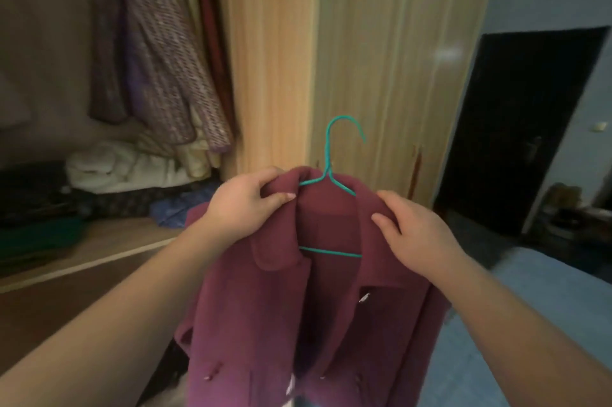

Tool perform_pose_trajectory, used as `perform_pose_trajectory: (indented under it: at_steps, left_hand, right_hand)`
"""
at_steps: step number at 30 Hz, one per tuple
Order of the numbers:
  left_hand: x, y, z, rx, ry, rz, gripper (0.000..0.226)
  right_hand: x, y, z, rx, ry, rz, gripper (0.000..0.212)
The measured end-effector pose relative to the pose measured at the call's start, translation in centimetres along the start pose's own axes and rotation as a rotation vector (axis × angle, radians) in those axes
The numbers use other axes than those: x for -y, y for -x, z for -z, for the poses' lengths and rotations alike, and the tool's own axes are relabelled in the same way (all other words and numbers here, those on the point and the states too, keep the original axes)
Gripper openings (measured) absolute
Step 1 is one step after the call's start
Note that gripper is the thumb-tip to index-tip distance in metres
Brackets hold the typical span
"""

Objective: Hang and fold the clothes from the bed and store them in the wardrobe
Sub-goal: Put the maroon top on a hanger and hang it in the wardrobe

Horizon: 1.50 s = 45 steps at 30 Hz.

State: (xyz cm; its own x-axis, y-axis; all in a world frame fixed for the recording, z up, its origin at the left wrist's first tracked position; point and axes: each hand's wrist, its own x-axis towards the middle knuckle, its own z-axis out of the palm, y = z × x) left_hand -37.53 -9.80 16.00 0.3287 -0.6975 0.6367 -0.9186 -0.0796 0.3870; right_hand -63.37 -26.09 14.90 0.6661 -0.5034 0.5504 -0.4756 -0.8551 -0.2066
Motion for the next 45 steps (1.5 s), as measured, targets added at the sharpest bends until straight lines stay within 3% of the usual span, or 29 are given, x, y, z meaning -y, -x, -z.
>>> perform_pose_trajectory:
  at_steps: [7, 9, 11, 13, 15, 18, 20, 23, 27, 29, 32, 34, 36, 41, 45]
  left_hand:
    - [7.2, 0.3, 6.1, 0.093, -0.201, 0.128, 0.038]
    - [8.9, 0.1, 7.9, 0.104, -0.379, 0.192, 0.042]
    - [9.7, 0.3, 8.9, 0.003, -0.658, 0.331, 0.053]
    - [9.6, 1.0, 8.8, -0.17, -0.737, 0.424, 0.053]
    - [9.5, 1.9, 7.8, -0.302, -0.6, 0.401, 0.033]
    - [8.9, 2.3, 6.3, -0.25, -0.281, 0.514, 0.009]
    - [8.1, 1.7, 5.8, -0.234, 0.128, 0.713, 0.01]
    - [7.7, 0.5, 6.2, -0.399, 0.695, 0.898, 0.025]
    - [9.2, 0.0, 7.4, -0.503, 0.543, 1.087, 0.039]
    - [10.4, 0.4, 8.1, -0.592, 0.505, 1.137, 0.032]
    - [11.2, 1.7, 10.2, -0.587, 0.409, 1.177, 0.03]
    - [11.3, 2.3, 12.2, -0.555, 0.429, 1.155, 0.037]
    - [11.4, 2.5, 14.4, -0.484, 0.367, 1.128, 0.039]
    - [11.3, 2.1, 18.4, -0.241, -0.053, 1.07, 0.054]
    - [12.3, 2.2, 21.0, -0.037, -0.357, 0.925, 0.024]
  right_hand:
    - [7.1, -7.3, -7.6, -0.179, -0.11, 0.138, 0.027]
    - [8.9, -9.3, -9.4, -0.208, -0.146, 0.156, 0.024]
    - [10.8, -11.2, -11.1, -0.223, -0.183, 0.171, 0.023]
    - [12.8, -13.1, -12.8, -0.208, -0.257, 0.16, 0.024]
    - [14.5, -14.7, -14.3, -0.183, -0.337, 0.144, 0.025]
    - [17.2, -16.7, -16.3, -0.125, -0.442, 0.164, 0.026]
    - [19.3, -17.6, -17.2, -0.055, -0.544, 0.18, 0.03]
    - [22.2, -17.1, -17.9, 0.11, -0.719, 0.208, 0.036]
    - [25.0, -14.3, -19.1, 0.276, -0.896, 0.314, 0.036]
    - [26.2, -13.1, -19.7, 0.339, -0.981, 0.403, 0.041]
    - [27.1, -12.4, -20.2, 0.535, -1.161, 0.526, 0.044]
    - [27.4, -13.5, -20.3, 0.647, -1.22, 0.576, 0.034]
    - [27.6, -15.6, -20.4, 0.609, -1.242, 0.604, 0.018]
    - [28.5, -21.7, -20.6, 0.234, -1.218, 0.551, 0.022]
    - [29.9, -26.6, -20.1, -0.028, -1.072, 0.705, 0.025]
